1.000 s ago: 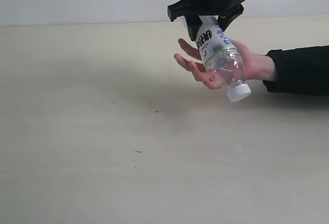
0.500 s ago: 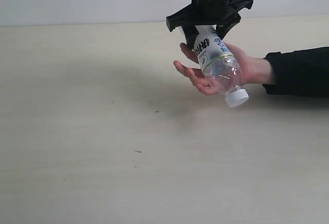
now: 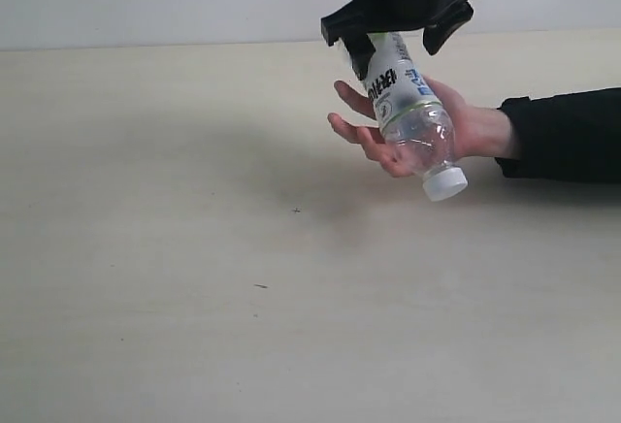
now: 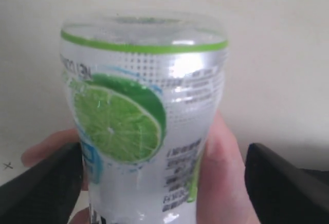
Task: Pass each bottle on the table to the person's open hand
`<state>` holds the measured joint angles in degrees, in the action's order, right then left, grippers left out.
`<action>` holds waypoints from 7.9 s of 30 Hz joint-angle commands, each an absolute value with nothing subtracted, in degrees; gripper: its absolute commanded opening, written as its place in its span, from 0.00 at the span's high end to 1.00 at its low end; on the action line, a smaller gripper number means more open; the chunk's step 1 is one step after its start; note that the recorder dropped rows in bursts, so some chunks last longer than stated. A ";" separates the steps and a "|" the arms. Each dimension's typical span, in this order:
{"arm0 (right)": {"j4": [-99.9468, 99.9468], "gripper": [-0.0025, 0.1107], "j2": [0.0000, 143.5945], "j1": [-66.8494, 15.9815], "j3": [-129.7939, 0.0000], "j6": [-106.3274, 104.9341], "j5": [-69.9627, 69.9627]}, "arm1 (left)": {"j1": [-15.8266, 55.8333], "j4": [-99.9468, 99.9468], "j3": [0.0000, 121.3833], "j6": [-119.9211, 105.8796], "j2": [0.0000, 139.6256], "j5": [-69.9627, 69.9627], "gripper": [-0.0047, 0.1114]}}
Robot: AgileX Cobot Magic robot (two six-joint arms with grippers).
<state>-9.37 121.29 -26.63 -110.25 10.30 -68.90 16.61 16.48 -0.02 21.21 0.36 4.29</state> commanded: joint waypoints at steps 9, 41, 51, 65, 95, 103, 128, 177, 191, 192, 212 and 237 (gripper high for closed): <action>-7.57 0.51 108.97 -26.67 -107.85 6.42 -69.24 | 16.63 16.57 0.00 21.25 0.00 3.79 0.96; -7.31 0.98 18.22 -26.67 -34.03 8.24 -41.09 | 16.63 16.57 0.00 21.25 0.00 3.79 0.96; -7.01 0.98 9.65 -26.67 -34.03 8.11 -41.09 | 16.63 16.57 0.00 21.25 0.00 3.79 0.96; -4.48 0.98 4.31 -8.13 -16.83 7.85 -17.00 | 16.63 16.57 0.00 21.25 0.00 3.79 0.96; -6.08 0.98 0.00 0.98 0.00 8.06 -7.64 | 16.62 16.57 0.00 21.25 0.00 3.91 0.96; -6.08 0.98 0.00 0.98 0.00 7.93 -7.64 | 16.62 16.57 0.00 21.25 0.00 3.91 0.96; -6.06 0.98 0.00 0.98 0.00 8.07 -7.64 | 8.94 15.37 0.00 23.59 0.00 4.13 0.96; -6.06 0.98 0.00 0.98 0.00 8.07 -7.64 | 0.55 15.47 0.00 27.21 0.00 4.86 0.96; -6.06 0.98 0.00 0.98 0.00 8.07 -7.64 | 0.55 16.00 0.00 27.21 0.00 4.86 0.96; -6.06 0.98 0.00 0.98 0.00 8.07 -7.64 | 0.55 16.00 0.00 27.21 0.00 4.86 0.96; -6.06 0.98 0.00 0.98 0.00 8.07 -7.64 | -1.57 -1.71 0.00 4.27 0.00 4.52 0.96; -6.06 0.98 0.00 0.98 0.00 7.94 -7.64 | -1.57 -2.06 0.00 4.71 0.00 4.63 0.96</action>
